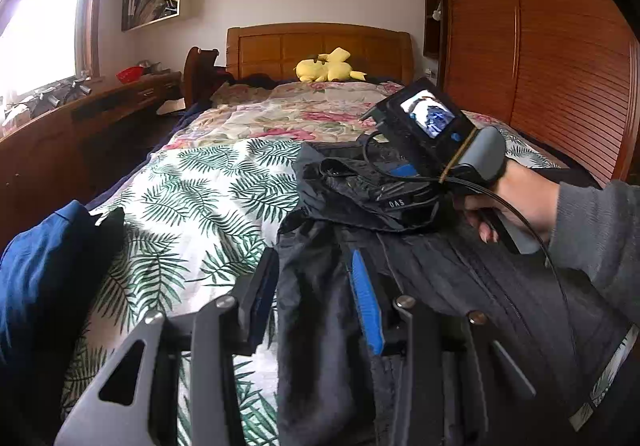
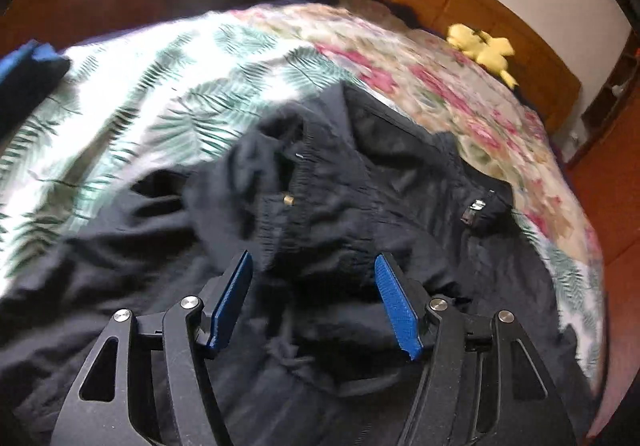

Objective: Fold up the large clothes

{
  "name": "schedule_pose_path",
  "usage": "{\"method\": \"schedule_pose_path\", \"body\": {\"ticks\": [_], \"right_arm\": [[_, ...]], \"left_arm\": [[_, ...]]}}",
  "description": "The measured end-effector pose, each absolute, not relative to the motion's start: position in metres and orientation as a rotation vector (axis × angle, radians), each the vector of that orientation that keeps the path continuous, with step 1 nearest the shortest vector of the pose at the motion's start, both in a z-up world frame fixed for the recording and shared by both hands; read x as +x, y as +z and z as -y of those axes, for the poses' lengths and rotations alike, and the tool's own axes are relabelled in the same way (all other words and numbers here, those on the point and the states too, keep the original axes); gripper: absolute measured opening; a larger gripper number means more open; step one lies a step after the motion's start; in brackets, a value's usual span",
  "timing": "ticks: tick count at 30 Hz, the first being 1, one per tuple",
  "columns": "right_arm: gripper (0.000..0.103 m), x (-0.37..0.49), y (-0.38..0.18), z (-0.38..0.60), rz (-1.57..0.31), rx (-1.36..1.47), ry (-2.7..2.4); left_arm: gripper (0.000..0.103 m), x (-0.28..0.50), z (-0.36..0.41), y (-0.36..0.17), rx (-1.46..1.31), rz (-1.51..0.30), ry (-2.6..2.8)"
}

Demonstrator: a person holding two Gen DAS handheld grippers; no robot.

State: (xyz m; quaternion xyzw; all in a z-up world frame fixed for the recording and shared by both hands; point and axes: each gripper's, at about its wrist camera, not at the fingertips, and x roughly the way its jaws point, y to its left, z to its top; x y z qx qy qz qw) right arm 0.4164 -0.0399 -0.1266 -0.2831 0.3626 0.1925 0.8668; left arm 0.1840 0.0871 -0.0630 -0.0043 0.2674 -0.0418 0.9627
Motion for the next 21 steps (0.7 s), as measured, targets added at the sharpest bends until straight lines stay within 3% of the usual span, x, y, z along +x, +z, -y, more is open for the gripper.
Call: {"method": "schedule_pose_path", "body": {"ticks": [1, 2, 3, 21], "right_arm": [[0.039, 0.418, -0.127, 0.040, -0.760, -0.606, 0.393], [0.014, 0.420, -0.127, 0.041, -0.759, -0.618, 0.384], [0.007, 0.421, -0.125, 0.043, -0.760, -0.615, 0.396], [0.004, 0.301, -0.022, 0.150, -0.507, -0.381, 0.424]], "left_arm": [[0.036, 0.184, -0.086, -0.064, -0.010, -0.544, -0.090], [0.036, 0.185, -0.084, -0.065, -0.009, -0.547, -0.093], [0.037, 0.186, -0.082, -0.067, -0.006, -0.549, -0.095], [0.036, 0.186, -0.033, -0.075, 0.060, -0.573, -0.123]]}}
